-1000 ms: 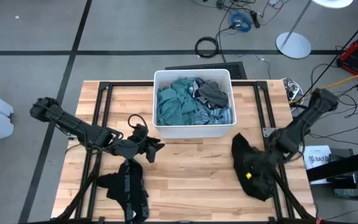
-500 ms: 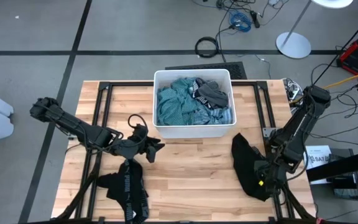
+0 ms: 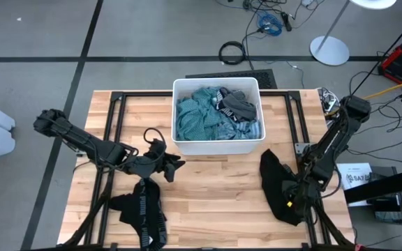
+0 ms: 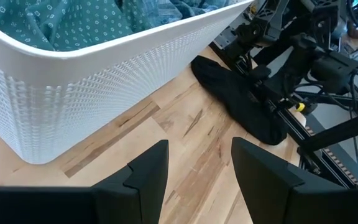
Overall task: Sort clothes
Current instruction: Put the black underwear into the white laundry organizer
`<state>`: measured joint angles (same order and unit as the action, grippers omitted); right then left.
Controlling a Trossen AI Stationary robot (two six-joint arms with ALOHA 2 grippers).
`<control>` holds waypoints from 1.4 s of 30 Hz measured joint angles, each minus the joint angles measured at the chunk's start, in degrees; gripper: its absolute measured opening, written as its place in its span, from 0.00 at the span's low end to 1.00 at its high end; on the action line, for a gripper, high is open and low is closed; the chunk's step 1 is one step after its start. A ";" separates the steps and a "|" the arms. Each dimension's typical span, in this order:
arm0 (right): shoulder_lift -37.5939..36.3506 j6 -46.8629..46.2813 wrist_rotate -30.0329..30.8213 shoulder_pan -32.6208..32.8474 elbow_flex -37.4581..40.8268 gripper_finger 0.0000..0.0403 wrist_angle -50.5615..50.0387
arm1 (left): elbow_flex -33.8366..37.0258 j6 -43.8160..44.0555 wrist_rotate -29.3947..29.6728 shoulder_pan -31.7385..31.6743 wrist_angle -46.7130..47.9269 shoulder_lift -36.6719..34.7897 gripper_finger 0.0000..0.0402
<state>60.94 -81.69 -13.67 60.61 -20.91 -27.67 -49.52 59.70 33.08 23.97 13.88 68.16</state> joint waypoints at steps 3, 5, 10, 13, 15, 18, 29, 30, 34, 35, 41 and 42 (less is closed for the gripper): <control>0.06 -1.00 -0.37 -0.84 0.40 0.22 0.66 | 0.00 0.00 0.04 0.00 0.01 0.00 0.46; -0.18 -1.20 -1.55 -1.44 0.35 0.08 1.23 | 0.00 0.00 0.06 0.00 0.04 0.00 0.46; -1.56 -1.91 -5.78 -2.61 -3.51 0.03 -0.30 | 0.00 0.00 0.04 0.00 -0.12 0.00 0.46; -2.20 -1.55 -5.22 -3.35 -9.34 0.01 -2.92 | 0.02 -0.39 0.05 0.00 -0.80 0.00 0.46; -2.40 -0.70 -4.71 -4.20 -13.96 0.01 -4.75 | 0.02 -3.63 0.07 0.00 -4.34 0.00 0.46; -2.42 1.18 -3.17 -6.03 -20.55 0.01 -4.95 | 0.02 -12.95 -0.41 0.00 -13.04 0.00 0.46; -2.16 19.11 21.84 -19.26 -37.01 0.00 -0.10 | 0.02 -36.04 -15.43 0.00 -50.93 0.00 0.46; -1.81 20.11 22.98 -20.76 -37.66 0.00 0.52 | 0.02 -36.04 -16.08 0.00 -52.99 0.00 0.46; 0.56 19.46 22.60 -26.82 -38.16 0.00 3.97 | 0.00 -36.02 -17.29 0.13 -55.17 0.09 0.46; 1.34 18.35 20.78 -28.15 -38.18 0.00 4.61 | 0.00 -35.97 -17.66 0.17 -54.35 0.09 0.46; 6.41 14.93 9.81 -32.62 -38.18 0.00 5.75 | 0.00 -30.15 -18.01 0.94 -50.41 2.11 0.46; 7.28 15.09 8.82 -33.01 -38.18 0.00 5.67 | 0.00 -29.56 -18.02 1.16 -50.42 2.87 0.46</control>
<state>68.22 -66.60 -4.85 27.60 -59.09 -22.00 -49.52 30.14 15.06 25.13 -36.54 71.03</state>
